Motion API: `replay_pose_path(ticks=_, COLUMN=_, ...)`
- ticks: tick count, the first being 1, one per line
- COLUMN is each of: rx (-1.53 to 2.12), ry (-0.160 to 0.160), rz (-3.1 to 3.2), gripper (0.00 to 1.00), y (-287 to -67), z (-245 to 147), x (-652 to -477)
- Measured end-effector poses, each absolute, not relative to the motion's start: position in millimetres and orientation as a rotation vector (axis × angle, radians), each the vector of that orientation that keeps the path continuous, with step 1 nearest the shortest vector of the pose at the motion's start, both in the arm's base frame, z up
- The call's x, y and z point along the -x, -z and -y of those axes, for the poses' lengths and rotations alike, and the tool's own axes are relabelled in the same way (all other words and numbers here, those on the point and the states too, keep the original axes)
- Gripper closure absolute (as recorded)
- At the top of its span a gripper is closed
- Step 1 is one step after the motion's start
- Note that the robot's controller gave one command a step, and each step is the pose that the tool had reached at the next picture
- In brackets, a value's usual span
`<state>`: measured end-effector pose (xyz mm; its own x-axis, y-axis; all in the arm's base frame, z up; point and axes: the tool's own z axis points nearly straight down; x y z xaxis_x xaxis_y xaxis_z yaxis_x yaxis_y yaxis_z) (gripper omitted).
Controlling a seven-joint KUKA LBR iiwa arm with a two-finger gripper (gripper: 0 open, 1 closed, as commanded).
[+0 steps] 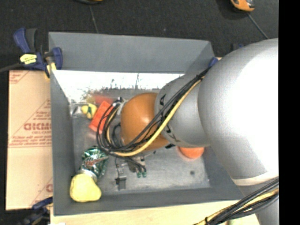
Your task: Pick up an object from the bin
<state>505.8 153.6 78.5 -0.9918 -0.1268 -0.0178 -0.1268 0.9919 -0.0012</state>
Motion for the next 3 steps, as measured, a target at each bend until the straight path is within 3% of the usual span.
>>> replay_pose_path(ticks=1, rx=-0.264, ry=-0.005, rz=-3.11, gripper=0.0, y=-96, z=-145, x=-511.8)
replay_pose_path(ticks=2, rx=-0.079, ry=-0.005, rz=-3.117, gripper=0.0, y=-91, z=-159, x=-519.4)
replay_pose_path(ticks=3, rx=0.197, ry=0.002, rz=-3.112, gripper=0.0, y=-92, z=-194, x=-503.9)
